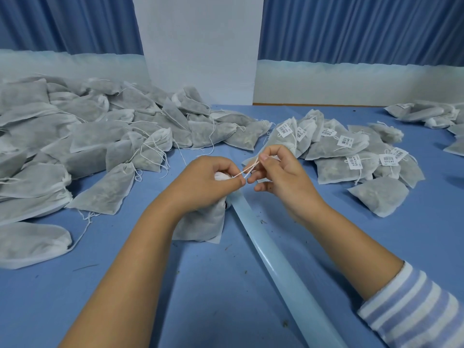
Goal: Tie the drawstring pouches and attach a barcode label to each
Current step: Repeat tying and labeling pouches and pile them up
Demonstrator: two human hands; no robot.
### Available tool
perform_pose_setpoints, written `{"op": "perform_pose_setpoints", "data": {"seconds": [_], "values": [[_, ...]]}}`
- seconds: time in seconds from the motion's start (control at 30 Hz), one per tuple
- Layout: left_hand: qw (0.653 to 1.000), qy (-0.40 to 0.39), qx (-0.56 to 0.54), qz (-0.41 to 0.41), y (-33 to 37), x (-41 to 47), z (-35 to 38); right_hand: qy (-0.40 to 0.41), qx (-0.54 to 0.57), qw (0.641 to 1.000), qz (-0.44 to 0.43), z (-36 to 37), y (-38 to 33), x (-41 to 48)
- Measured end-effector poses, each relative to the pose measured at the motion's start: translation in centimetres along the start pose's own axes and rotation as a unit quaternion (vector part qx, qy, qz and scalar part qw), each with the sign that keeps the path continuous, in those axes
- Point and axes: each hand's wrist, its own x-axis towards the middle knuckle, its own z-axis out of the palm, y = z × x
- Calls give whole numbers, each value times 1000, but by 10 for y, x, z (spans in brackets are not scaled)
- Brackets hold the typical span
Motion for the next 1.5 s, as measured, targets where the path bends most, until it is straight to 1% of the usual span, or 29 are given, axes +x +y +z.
{"op": "perform_pose_setpoints", "data": {"seconds": [0.17,0.4,0.53,0.73,0.83,0.9,1.07,1.17,1.27,1.4,1.5], "values": [[1000,12,20,12,1,1,2,14,-23,1000,-2,-1,2,1],[999,-6,31,30,6,-1,7,17,-73,996,-43,-3,1,2],[998,-19,36,49,9,-1,11,18,-99,994,-50,-3,1,3],[998,-14,26,51,8,0,13,15,-94,994,-52,-5,1,4],[999,0,8,33,7,0,13,16,-74,995,-60,-8,0,5],[1000,1,-23,13,7,0,9,16,-59,996,-62,-10,-1,5],[992,-24,-98,-71,-4,0,-11,26,-59,995,-80,-10,-1,5],[985,27,-127,-110,-13,0,-20,29,-92,990,-101,-9,-2,3],[976,77,-165,-120,-15,1,-23,13,-126,984,-125,-4,-4,-1],[956,172,-218,-93,-8,4,-18,-21,-170,976,-133,6,-1,-7],[940,217,-258,-57,0,5,-11,-41,-189,970,-148,14,1,-13]]}}
